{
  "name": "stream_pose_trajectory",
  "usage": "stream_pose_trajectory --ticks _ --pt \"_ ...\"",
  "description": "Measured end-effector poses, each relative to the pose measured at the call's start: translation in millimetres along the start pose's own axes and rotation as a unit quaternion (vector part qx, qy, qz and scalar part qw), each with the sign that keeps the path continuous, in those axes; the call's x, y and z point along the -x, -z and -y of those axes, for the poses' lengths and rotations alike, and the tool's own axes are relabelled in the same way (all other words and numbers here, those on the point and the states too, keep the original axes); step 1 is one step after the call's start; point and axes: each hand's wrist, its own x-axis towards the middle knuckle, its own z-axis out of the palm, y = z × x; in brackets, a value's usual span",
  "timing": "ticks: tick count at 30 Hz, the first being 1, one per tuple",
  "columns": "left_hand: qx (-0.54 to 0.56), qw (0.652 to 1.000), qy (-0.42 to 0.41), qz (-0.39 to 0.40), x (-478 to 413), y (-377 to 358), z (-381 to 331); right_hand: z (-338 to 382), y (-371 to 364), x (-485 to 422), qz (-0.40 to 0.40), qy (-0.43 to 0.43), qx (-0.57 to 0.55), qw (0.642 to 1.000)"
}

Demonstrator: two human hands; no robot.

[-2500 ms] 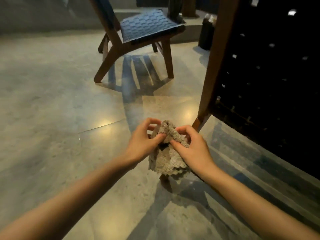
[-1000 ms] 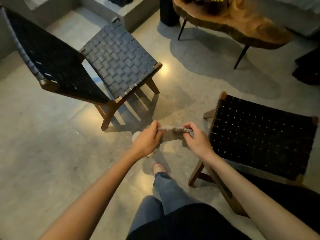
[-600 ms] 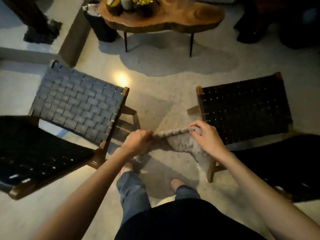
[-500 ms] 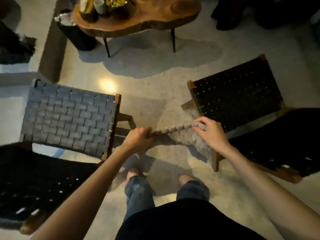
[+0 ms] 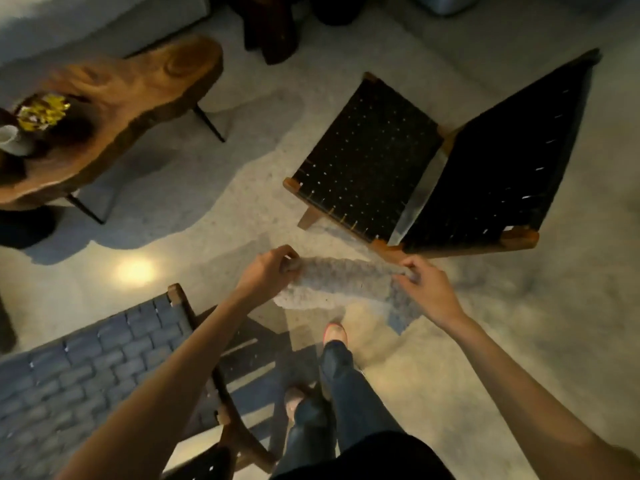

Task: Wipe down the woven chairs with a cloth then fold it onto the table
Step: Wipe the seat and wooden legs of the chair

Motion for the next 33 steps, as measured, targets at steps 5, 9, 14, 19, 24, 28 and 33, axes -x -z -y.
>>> stream_pose_trajectory --ticks 5,9,14,19,24,28,33 --pt "-0.017 0.999 -0.018 0.02 -60.9 -0.4 -3.2 -24.6 -4.8 -33.6 -0.018 -0.049 -0.021 0.998" --pt "-0.023 0.999 -0.036 0.023 -115.2 4.9 2.5 -34.1 -10.5 -75.9 -0.015 -0.072 -0.036 0.997" --pt "-0.034 0.998 -0.039 0.025 -169.0 14.9 18.0 -32.3 -18.0 -121.4 -0.006 -0.092 -0.07 0.993" --pt "-0.045 0.999 -0.008 0.027 -229.5 17.8 44.0 -31.6 -33.1 -168.9 0.009 -0.118 -0.091 0.989" --pt "0.001 0.999 0.019 0.046 -307.6 15.4 75.5 -39.1 -56.5 -227.0 -0.02 -0.155 -0.109 0.982" --pt "0.003 0.998 0.016 0.062 -385.1 2.5 108.7 -59.4 -82.3 -285.1 -0.037 -0.173 -0.112 0.978" --pt "0.024 0.996 -0.038 0.074 -480.2 -40.8 157.9 -110.8 -131.3 -370.4 -0.112 -0.185 -0.121 0.969"
